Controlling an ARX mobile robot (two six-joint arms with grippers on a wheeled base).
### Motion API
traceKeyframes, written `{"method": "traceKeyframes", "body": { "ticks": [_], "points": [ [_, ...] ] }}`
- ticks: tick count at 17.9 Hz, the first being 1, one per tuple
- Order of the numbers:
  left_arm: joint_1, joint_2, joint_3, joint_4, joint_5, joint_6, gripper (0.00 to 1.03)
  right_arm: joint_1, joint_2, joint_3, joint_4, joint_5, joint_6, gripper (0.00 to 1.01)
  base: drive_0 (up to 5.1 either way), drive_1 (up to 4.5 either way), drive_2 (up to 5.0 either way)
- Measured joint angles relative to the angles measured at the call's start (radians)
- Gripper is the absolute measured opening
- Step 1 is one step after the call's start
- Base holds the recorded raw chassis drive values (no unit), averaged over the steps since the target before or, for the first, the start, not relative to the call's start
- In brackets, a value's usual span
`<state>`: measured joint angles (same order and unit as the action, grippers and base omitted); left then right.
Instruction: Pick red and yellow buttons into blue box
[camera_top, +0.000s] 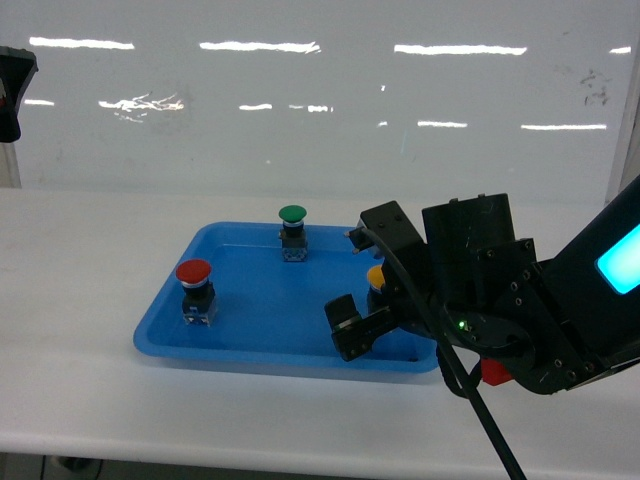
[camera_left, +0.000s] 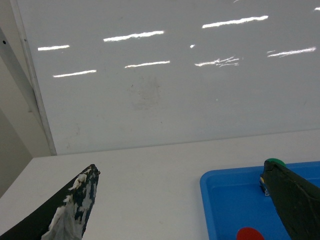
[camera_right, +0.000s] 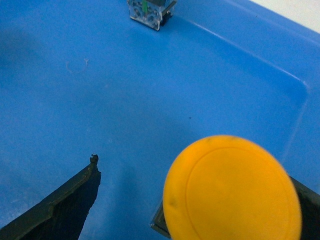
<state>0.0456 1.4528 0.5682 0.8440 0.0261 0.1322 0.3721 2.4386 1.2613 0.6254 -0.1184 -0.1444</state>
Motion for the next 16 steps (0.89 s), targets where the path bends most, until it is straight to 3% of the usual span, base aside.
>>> {"method": "traceKeyframes", "body": {
  "ticks": [11,12,15,16],
  "points": [
    [0.000,0.000,0.000,0.000,0.000,0.000,0.98,0.008,0.016,0.017,-0.022,-0.002,-0.014,0.98,0.0,0.00,0.0],
    [0.000,0.000,0.000,0.000,0.000,0.000,0.98,0.008,0.016,0.017,-0.023,-0.002,-0.014,0.94,0.0,0.00,0.0],
    [0.000,0.000,0.000,0.000,0.000,0.000,0.98,0.008,0.016,0.017,-0.023,-0.001,-0.014,0.62,0.0,0.00,0.0],
    [0.000,0.000,0.000,0.000,0.000,0.000,0.98,0.008,0.016,0.017,-0.023,-0.001,-0.014,0.57,0.0,0.00,0.0]
  ]
}}
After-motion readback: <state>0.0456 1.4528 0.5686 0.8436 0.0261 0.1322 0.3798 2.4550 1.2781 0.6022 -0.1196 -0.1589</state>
